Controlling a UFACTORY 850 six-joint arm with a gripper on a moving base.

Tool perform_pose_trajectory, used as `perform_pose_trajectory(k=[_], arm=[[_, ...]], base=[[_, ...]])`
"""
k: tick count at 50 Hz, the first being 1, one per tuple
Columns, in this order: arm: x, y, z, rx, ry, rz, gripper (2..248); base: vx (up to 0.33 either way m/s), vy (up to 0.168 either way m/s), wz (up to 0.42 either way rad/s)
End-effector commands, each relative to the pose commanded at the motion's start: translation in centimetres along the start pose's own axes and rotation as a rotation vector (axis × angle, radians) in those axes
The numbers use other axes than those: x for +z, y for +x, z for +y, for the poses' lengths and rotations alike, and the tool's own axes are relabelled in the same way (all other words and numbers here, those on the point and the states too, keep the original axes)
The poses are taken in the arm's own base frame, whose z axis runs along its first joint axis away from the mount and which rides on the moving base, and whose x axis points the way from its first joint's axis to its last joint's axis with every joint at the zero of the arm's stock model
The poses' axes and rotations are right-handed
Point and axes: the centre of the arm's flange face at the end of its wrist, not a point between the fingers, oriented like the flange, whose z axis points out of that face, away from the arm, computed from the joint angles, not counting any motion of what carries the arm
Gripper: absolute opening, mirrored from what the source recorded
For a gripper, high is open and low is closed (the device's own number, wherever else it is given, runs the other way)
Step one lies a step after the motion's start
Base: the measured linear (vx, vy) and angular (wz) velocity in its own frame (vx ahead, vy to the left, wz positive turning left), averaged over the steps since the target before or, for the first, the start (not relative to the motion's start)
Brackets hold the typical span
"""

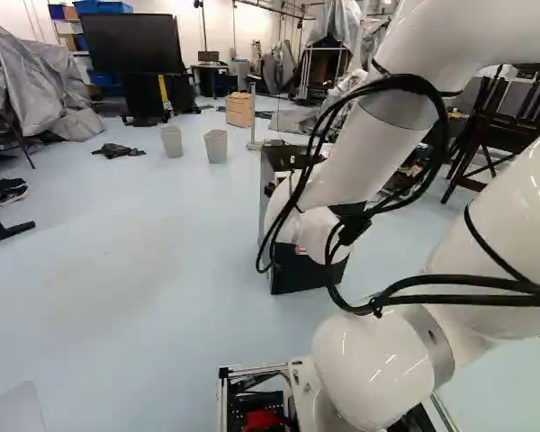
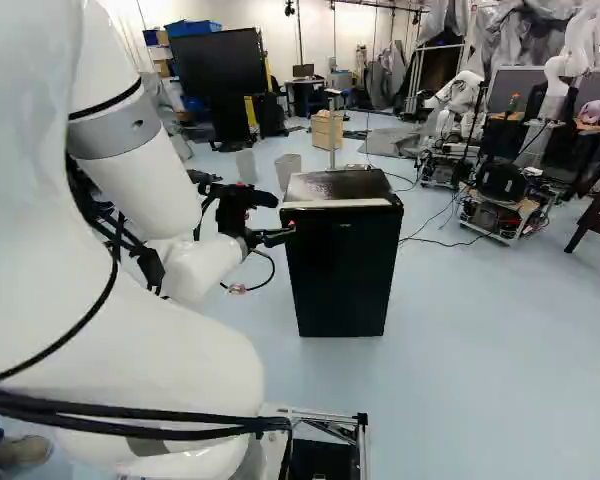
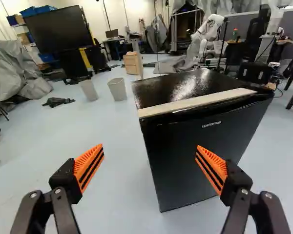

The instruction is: Grab a drink from the fridge

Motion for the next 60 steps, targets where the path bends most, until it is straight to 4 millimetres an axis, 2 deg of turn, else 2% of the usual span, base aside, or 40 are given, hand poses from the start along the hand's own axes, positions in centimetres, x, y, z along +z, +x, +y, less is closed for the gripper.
perform_pose_trajectory(k=[18, 60], arm=[[1.3, -1.1, -1.5, 0.017, -0.053, -0.008, 247], [5.7, -4.1, -6.0, 0.011, -0.166, 0.008, 247]], base=[[0.0, 0.0, 0.0], [0.0, 0.0, 0.0]])
